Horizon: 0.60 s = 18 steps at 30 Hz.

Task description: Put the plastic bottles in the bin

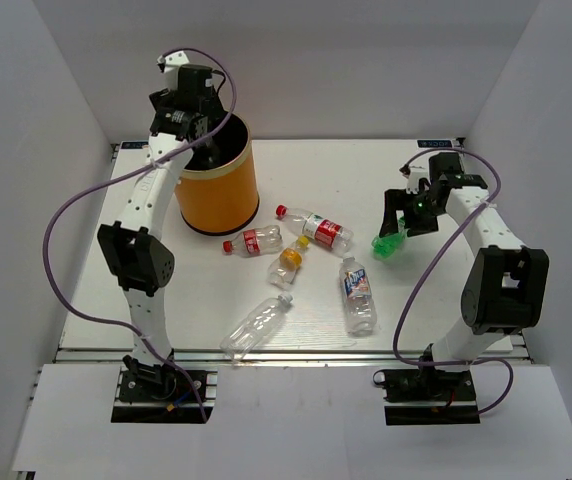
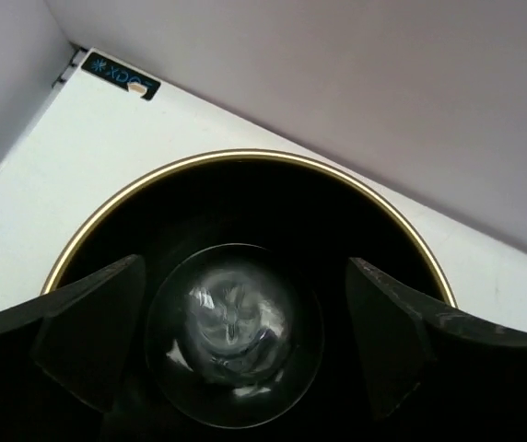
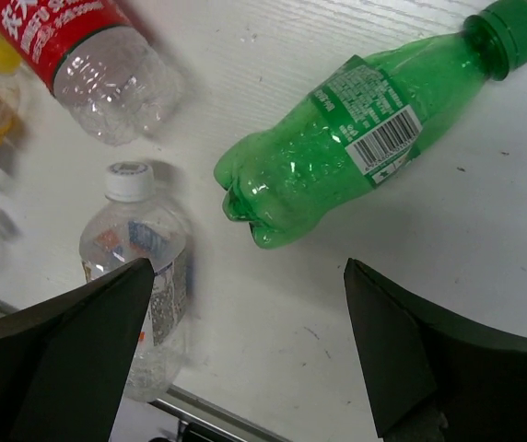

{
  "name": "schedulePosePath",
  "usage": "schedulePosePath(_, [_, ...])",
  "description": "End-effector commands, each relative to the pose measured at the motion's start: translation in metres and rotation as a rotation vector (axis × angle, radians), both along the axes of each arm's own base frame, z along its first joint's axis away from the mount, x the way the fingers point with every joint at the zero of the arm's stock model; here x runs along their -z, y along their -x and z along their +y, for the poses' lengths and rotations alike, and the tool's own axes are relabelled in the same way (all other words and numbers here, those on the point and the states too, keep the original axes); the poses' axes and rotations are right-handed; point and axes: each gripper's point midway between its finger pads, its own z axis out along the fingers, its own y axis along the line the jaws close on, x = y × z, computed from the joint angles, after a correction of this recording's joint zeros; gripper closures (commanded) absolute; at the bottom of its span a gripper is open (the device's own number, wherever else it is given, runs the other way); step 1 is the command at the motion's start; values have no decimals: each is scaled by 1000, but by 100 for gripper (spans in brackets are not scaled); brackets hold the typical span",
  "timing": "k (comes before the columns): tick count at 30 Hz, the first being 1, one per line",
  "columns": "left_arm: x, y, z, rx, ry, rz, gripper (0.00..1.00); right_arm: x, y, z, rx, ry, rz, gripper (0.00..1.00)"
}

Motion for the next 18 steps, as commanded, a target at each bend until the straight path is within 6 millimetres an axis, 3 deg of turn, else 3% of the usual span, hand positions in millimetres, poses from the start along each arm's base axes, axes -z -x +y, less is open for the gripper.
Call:
schedulePosePath(1, [-52, 13, -9, 87, -22, -92, 0, 3, -14, -4, 115, 2, 10, 10])
schedulePosePath(3, [-68, 21, -18, 147, -37, -121, 0, 20, -15, -12, 175, 43, 75, 10])
schedulePosePath(5, [-88, 43, -22, 212, -60, -145, 0, 30, -19, -18, 216, 84, 107, 10])
schedulePosePath(6, [-94, 50, -34, 298, -42, -157, 0, 37, -19, -20, 237, 90, 128, 10])
schedulePosePath(7, [-83, 58, -48, 385, -50, -129, 0, 45, -20, -21, 250, 102, 148, 10])
schedulePosePath(8, [-100, 79, -55, 447, -38, -162, 0, 50, -20, -24, 263, 111, 162, 10])
schedulePosePath(9, [-98, 93, -77, 594, -5, -154, 0, 51, -21, -23, 273, 114, 166, 10])
schedulePosePath(10, [-71, 105, -87, 660, -1, -90, 0, 60, -22, -24, 284, 119, 185, 10])
schedulePosePath(11, [-65, 120, -96, 724, 4, -75, 0, 63, -23, -25, 293, 127, 190, 10])
schedulePosePath(12, [-51, 150, -109, 834, 32, -46, 0, 64, -26, -25, 298, 129, 184, 10])
schedulePosePath(13, [-43, 163, -110, 864, 45, -29, 0, 71, -28, -26, 311, 141, 192, 10])
schedulePosePath(14, [-36, 182, -124, 959, 66, -16, 0, 72, -29, -26, 315, 138, 192, 10])
schedulePosePath(15, [-5, 199, -126, 984, 81, 69, 0, 76, -32, -25, 315, 138, 191, 10])
schedulePosePath(16, [-6, 216, -123, 1003, 91, 67, 0, 81, -32, -27, 321, 158, 202, 10])
schedulePosePath(17, [18, 232, -128, 1056, 109, 129, 0, 86, -31, -28, 323, 168, 210, 10])
schedulePosePath(18, [29, 246, -131, 1080, 118, 166, 0, 89, -35, -33, 332, 193, 196, 10])
